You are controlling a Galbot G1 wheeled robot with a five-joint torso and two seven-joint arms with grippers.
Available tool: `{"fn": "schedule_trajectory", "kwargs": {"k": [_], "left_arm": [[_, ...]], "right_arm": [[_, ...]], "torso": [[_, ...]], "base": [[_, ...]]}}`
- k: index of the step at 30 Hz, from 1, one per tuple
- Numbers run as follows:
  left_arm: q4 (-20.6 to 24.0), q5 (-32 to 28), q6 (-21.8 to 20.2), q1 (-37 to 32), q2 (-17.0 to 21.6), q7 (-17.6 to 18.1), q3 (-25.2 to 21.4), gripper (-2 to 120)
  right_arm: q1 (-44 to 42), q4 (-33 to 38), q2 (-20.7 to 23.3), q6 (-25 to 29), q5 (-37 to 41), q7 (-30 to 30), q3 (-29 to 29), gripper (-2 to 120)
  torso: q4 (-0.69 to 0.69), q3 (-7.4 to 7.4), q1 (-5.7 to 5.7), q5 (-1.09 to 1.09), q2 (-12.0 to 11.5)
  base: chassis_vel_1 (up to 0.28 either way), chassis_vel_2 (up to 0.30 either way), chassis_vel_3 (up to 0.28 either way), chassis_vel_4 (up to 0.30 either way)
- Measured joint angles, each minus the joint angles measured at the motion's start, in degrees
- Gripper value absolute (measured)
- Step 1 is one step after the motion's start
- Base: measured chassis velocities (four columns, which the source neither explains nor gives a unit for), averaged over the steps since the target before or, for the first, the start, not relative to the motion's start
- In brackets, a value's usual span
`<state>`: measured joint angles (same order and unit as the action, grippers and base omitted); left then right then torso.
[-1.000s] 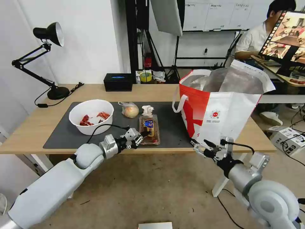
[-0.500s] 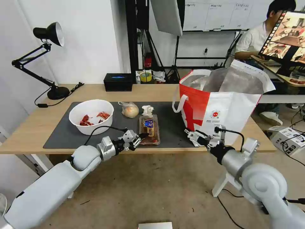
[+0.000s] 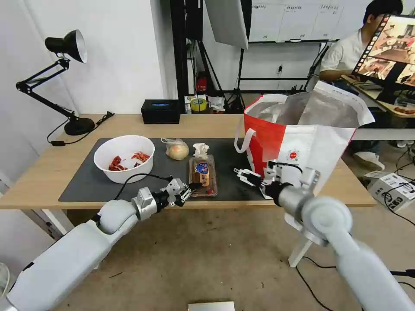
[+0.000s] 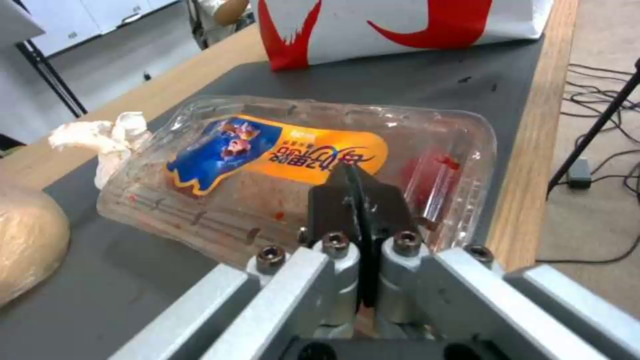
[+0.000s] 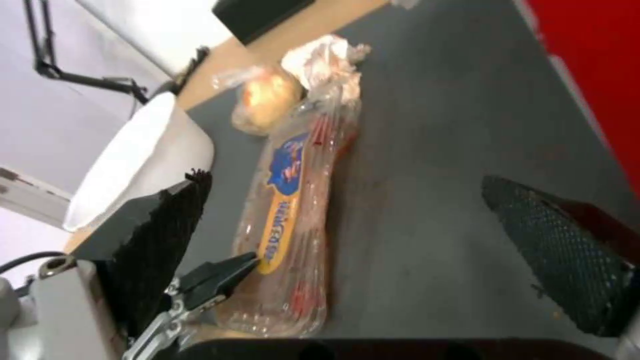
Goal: Pick up the trash from the table and place it into the takeout bag.
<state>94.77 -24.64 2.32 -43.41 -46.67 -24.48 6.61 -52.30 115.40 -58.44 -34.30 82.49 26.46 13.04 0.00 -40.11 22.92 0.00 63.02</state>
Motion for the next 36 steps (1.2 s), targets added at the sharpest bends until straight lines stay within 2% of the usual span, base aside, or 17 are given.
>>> {"fn": "schedule_trajectory", "kwargs": {"k": [6, 11, 19, 22, 26, 36], "left_arm": [[-0.1, -0.1, 0.0, 0.0, 0.0, 0.1, 0.3, 0], [-0.3, -0.1, 0.0, 0.1, -0.1, 0.1, 0.3, 0], [-0.9, -0.2, 0.2, -0.2, 0.1, 0.2, -0.2, 0], [-0.9, -0.2, 0.4, -1.0, -0.1, 0.2, -1.0, 0], [-0.9, -0.2, 0.5, -1.4, -0.1, 0.2, -1.4, 0], [-0.7, -0.3, 0.8, -1.9, -0.3, 0.0, -2.0, 0]], "right_arm": [[6.5, -3.5, -0.8, -2.4, 4.0, 4.9, -4.8, 100], [9.5, -5.8, -1.8, -3.5, 5.7, 6.1, -6.2, 100], [17.6, -11.4, -5.5, -5.9, 8.9, 9.3, -10.8, 100], [20.5, -14.0, -7.7, -7.0, 10.6, 14.0, -12.7, 100], [21.1, -15.4, -9.0, -7.2, 12.2, 16.9, -13.6, 100], [20.8, -17.5, -11.1, -7.2, 14.9, 18.8, -14.6, 100]], "torso": [[0.0, 0.0, 0.0, 0.0, 0.0], [0.0, 0.0, 0.0, 0.0, 0.0], [0.0, 0.0, 0.0, -0.01, 0.0], [0.0, 0.0, 0.0, -0.01, 0.0], [0.01, 0.0, 0.0, -0.01, 0.0], [0.0, 0.0, 0.0, 0.0, 0.0]], "base": [[0.0, 0.0, 0.0, 0.0], [0.0, 0.0, 0.0, 0.0], [0.0, 0.0, 0.0, 0.0], [0.0, 0.0, 0.0, 0.0], [0.0, 0.0, 0.0, 0.0], [0.0, 0.0, 0.0, 0.0]]}}
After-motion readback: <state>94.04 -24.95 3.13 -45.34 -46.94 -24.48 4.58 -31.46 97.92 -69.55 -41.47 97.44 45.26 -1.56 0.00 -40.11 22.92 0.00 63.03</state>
